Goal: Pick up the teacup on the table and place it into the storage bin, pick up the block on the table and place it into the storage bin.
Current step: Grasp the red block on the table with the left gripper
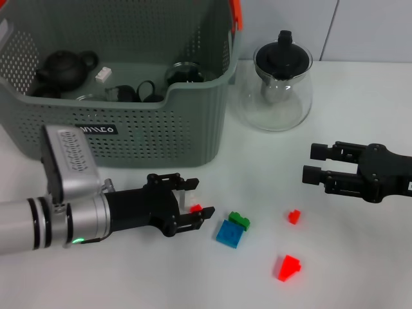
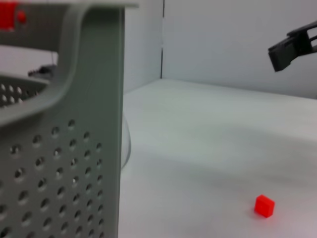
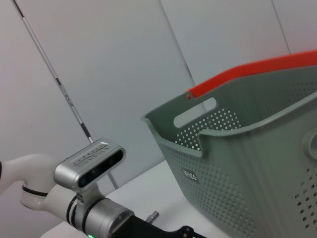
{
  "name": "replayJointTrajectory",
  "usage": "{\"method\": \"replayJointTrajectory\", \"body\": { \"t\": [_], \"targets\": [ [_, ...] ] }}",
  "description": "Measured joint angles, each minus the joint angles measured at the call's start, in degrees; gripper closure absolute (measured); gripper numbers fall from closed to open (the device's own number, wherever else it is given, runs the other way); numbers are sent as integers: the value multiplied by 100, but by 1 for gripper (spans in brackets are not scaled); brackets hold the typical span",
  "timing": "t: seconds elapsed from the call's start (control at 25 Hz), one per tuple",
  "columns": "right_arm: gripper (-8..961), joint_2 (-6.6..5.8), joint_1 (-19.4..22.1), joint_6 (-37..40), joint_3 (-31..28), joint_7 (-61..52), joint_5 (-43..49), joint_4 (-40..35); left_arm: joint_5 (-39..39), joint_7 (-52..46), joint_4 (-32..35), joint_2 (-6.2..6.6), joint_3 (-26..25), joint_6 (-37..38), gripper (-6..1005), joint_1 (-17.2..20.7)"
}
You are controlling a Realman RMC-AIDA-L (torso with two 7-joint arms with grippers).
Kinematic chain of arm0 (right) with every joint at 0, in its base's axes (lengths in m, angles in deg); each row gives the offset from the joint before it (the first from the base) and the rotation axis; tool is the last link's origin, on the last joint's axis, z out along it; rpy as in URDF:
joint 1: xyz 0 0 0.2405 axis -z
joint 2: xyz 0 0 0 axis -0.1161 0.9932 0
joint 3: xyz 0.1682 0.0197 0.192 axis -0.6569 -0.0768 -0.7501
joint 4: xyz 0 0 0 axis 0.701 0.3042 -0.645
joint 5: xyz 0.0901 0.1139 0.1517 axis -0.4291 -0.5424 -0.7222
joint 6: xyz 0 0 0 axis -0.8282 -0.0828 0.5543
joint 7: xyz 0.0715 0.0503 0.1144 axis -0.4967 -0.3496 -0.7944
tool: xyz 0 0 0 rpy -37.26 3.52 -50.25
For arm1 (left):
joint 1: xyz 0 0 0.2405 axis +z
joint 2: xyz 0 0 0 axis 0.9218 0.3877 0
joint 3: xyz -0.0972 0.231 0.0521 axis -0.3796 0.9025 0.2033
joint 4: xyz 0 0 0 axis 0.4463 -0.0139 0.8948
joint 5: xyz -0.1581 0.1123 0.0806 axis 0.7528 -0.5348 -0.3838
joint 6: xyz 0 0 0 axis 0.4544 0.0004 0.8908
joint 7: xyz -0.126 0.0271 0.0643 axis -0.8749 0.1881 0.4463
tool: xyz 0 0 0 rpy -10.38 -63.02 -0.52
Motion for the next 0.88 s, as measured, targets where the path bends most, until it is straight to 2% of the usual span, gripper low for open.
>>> {"method": "replayJointTrajectory", "body": {
  "t": [0.24,0.52,0.88],
  "targets": [
    [221,0,0,-6,10,-25,0,0,28,-12,-14,-13,112,-237,359,-101],
    [221,0,8,-8,10,-28,-1,16,0,-51,-152,-29,203,-942,357,-275],
    [221,-9,1,-6,3,-35,0,54,-187,-222,-43,16,218,-678,357,-154]
  ]
}}
